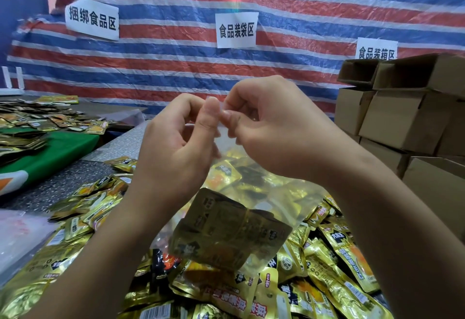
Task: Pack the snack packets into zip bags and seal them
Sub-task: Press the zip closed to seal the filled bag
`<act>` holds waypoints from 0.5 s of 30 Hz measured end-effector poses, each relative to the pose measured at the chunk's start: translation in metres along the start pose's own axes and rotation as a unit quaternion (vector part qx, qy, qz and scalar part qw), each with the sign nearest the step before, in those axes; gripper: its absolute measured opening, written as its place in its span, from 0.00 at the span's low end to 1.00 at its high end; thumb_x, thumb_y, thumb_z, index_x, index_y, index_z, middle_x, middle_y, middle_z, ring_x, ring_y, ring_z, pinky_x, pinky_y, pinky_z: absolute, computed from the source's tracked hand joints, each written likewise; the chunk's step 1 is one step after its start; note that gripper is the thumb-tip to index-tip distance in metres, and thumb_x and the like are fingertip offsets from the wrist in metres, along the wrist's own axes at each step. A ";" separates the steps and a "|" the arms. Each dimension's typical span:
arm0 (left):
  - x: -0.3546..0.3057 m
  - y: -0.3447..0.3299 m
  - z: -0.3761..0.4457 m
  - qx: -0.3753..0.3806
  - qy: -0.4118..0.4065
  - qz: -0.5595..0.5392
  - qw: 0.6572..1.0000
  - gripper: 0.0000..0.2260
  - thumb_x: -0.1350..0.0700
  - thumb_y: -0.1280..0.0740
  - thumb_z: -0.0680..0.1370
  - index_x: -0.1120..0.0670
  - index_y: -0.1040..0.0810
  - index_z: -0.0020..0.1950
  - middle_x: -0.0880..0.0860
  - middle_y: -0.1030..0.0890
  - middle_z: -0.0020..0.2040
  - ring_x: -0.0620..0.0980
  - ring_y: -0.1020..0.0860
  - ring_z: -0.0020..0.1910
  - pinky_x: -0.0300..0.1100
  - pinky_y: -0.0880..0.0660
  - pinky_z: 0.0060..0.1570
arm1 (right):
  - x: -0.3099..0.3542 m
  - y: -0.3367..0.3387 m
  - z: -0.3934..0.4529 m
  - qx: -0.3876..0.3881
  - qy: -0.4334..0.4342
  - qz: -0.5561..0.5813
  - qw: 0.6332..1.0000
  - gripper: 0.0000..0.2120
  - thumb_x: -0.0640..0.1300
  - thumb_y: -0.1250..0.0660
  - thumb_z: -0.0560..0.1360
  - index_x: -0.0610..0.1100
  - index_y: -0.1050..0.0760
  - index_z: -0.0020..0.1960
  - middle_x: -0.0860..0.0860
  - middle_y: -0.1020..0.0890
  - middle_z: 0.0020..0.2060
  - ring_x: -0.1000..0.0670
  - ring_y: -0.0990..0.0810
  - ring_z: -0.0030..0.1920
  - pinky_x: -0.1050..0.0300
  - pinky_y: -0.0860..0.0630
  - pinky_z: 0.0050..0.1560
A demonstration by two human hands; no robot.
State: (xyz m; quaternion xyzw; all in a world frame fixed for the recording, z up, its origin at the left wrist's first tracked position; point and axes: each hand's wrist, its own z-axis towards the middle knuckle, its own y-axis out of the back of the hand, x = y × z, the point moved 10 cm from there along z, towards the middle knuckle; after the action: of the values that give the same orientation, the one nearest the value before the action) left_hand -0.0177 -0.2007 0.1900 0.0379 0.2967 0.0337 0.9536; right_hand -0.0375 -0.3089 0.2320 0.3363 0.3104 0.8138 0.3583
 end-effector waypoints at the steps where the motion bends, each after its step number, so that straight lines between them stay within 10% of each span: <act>1: 0.001 -0.002 0.000 0.010 0.004 -0.004 1.000 0.12 0.47 0.41 0.83 0.50 0.24 0.45 0.51 0.20 0.36 0.47 0.20 0.31 0.42 0.24 0.29 | 0.000 0.000 0.000 0.000 0.000 -0.001 1.000 0.08 0.46 0.33 0.80 0.49 0.23 0.41 0.55 0.21 0.34 0.56 0.23 0.35 0.61 0.30 0.35; 15: -0.016 0.004 -0.011 -0.061 -0.049 0.037 0.996 0.14 0.57 0.39 0.84 0.57 0.24 0.38 0.55 0.25 0.30 0.54 0.27 0.29 0.52 0.32 0.29 | -0.018 0.004 -0.023 -0.012 -0.002 -0.029 1.000 0.07 0.51 0.34 0.79 0.50 0.23 0.44 0.57 0.20 0.37 0.57 0.24 0.40 0.60 0.28 0.39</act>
State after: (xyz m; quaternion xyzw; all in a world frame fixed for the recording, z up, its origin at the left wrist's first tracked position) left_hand -0.0372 -0.1976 0.1908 -0.0079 0.2455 0.0846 0.9657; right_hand -0.0473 -0.3311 0.2155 0.3246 0.3097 0.8060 0.3861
